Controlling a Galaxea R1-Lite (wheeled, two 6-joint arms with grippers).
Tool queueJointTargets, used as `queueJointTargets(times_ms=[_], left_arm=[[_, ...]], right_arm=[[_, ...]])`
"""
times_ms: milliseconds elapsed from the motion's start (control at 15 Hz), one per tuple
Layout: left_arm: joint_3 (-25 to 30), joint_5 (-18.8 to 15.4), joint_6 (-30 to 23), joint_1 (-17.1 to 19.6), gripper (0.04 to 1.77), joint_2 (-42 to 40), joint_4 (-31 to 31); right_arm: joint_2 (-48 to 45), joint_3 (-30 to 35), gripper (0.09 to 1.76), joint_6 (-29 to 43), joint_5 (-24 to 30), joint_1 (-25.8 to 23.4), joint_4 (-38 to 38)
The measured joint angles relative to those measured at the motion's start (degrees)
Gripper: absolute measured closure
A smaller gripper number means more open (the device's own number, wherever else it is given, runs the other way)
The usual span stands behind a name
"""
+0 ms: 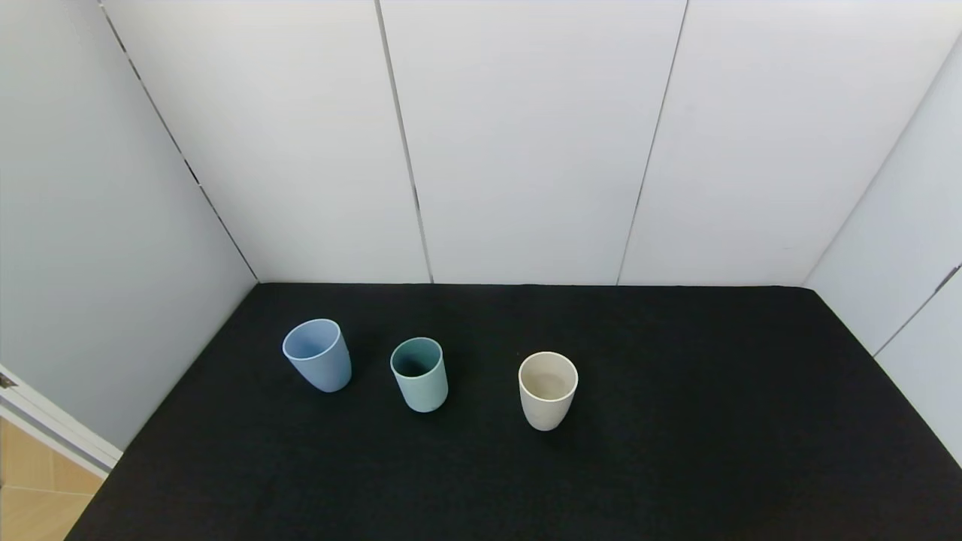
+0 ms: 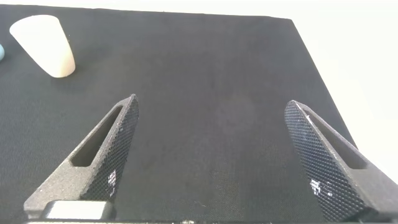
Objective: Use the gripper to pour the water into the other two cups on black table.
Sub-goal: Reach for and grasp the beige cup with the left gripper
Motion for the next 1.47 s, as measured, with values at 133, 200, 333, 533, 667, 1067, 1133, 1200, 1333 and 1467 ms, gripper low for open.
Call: queueJointTargets(times_ms=[133, 200, 333, 533, 667, 1067, 1133, 1200, 1333, 1467], left_arm=[[0.0, 0.0, 0.02, 0.0, 0.09, 0.0, 0.0], [0.0, 0.02, 0.05, 0.0, 0.09, 0.0, 0.0], [0.0, -0.05, 0.11, 0.0, 0.09, 0.0, -0.84], [0.0, -0.23, 1.08, 0.0, 0.09, 0.0, -1.18], [-0.11, -0.48, 1.35, 0.0, 0.09, 0.0, -1.23], [-11.54, -9.33, -1.88, 0.0, 0.09, 2.79, 2.97], [-13.2, -10.92, -1.96, -0.1, 0.09, 4.92, 2.93], [-14.88, -12.64, -2.0, -0.33, 0.09, 7.84, 2.95], [-18.1, -15.86, -1.8, -0.77, 0.09, 14.51, 2.58], [-20.92, -18.4, -0.34, -1.1, 0.09, 22.55, 1.05]], right_arm=[[0.0, 0.0, 0.14, -0.02, 0.0, 0.0, 0.0], [0.0, 0.0, 0.14, -0.02, 0.0, 0.0, 0.0], [0.0, 0.0, 0.14, -0.02, 0.0, 0.0, 0.0], [0.0, 0.0, 0.14, -0.02, 0.0, 0.0, 0.0], [0.0, 0.0, 0.14, 0.0, -0.02, 0.0, 0.0], [0.0, 0.0, 0.14, 0.0, -0.02, 0.0, -0.05], [0.0, 0.0, 0.14, 0.01, 0.0, 0.0, -0.02], [0.0, 0.0, 0.14, -0.02, 0.0, 0.0, 0.0], [0.0, 0.0, 0.14, 0.0, 0.0, 0.0, -0.02], [0.0, 0.0, 0.14, 0.0, 0.02, 0.0, -0.02]])
